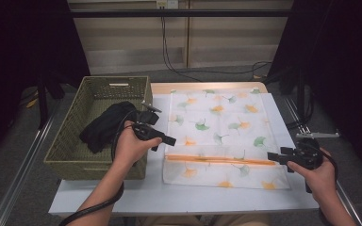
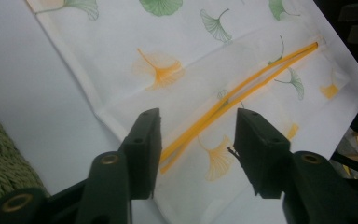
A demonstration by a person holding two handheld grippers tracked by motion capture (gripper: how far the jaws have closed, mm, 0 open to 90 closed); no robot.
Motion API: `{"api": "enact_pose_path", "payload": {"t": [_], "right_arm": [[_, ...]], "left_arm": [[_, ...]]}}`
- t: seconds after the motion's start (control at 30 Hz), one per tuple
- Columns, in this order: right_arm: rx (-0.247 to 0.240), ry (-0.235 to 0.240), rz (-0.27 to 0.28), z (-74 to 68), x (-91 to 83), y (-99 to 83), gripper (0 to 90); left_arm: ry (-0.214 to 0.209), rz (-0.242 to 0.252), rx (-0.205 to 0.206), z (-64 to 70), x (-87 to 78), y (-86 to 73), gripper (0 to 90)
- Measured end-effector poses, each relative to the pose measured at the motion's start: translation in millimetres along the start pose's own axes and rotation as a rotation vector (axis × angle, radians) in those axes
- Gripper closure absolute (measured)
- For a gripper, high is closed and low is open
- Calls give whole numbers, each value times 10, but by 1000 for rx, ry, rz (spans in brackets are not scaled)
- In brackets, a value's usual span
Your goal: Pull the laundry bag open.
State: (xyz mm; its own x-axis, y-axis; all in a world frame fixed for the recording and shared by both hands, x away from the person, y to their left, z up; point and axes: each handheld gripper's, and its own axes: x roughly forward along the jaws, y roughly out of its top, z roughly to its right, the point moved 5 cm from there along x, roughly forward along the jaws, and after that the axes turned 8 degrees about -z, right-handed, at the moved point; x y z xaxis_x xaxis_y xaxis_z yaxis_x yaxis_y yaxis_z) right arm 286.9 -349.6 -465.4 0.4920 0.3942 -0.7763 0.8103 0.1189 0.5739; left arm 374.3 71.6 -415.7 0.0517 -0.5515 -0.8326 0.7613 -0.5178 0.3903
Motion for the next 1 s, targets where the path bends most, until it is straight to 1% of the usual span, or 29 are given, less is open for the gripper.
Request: {"api": "enact_pose_path", "payload": {"t": [0.03, 0.07, 0.1, 0.13, 0.2, 0.27, 0.3, 0.33, 0.37, 0.4, 0.43, 0.5, 0.57, 0.63, 0.67, 0.7, 0.83, 0.87, 0.9, 0.93, 0.97, 1.0], "right_arm": [[0, 0, 0, 0, 0, 0, 273], [-1, 4, 1, -9, 5, 2, 270], [-11, -3, 0, -11, 11, 2, 263], [-13, 3, 0, -19, 14, 3, 263], [-14, 5, -2, -29, 12, 4, 263], [-18, 8, -1, -36, 13, 6, 263], [-25, 7, -1, -43, 16, 9, 261], [-21, 12, -1, -52, 19, 8, 261], [-21, 14, -3, -53, 22, 8, 258], [-25, 15, -4, -58, 29, 8, 256], [-26, 15, -7, -62, 32, 8, 255], [-24, 19, -8, -75, 45, 11, 251], [-36, 20, -9, -87, 58, 13, 249], [-32, 21, -14, -99, 62, 11, 248], [-42, 21, -8, -107, 75, 17, 246], [-43, 23, -13, -113, 75, 17, 245], [-47, 24, -10, -124, 83, 22, 242], [-49, 26, -12, -126, 84, 22, 241], [-49, 24, -12, -127, 83, 24, 240], [-47, 26, -9, -131, 83, 30, 240], [-47, 26, -9, -131, 83, 30, 240], [-47, 28, -5, -134, 82, 38, 240]], "left_arm": [[0, 0, 0, 0, 0, 0, 453], [-5, -2, 2, 0, 9, 0, 453], [-14, 11, -21, 16, 29, 3, 438], [-16, 8, -16, 20, 42, 0, 415], [-4, 10, 0, 26, 68, 4, 375], [-3, 13, 1, 29, 72, 6, 359], [4, 23, 5, 33, 77, 10, 305], [6, 30, 1, 35, 79, 12, 293], [-2, 38, -8, 46, 93, 13, 265], [0, 43, 1, 47, 98, 13, 239], [0, 43, 1, 47, 98, 13, 222], [4, 56, -1, 63, 118, 15, 204], [7, 73, -3, 79, 138, 21, 174], [10, 72, 3, 82, 144, 22, 153], [3, 75, 5, 89, 154, 23, 150], [0, 72, 11, 95, 160, 25, 146], [-3, 88, 4, 129, 178, 34, 127], [-4, 106, -10, 149, 186, 44, 126], [-4, 106, -10, 149, 186, 44, 121], [5, 90, 17, 143, 176, 39, 117], [4, 95, 15, 154, 177, 46, 117], [7, 96, 21, 165, 180, 50, 115]]}}
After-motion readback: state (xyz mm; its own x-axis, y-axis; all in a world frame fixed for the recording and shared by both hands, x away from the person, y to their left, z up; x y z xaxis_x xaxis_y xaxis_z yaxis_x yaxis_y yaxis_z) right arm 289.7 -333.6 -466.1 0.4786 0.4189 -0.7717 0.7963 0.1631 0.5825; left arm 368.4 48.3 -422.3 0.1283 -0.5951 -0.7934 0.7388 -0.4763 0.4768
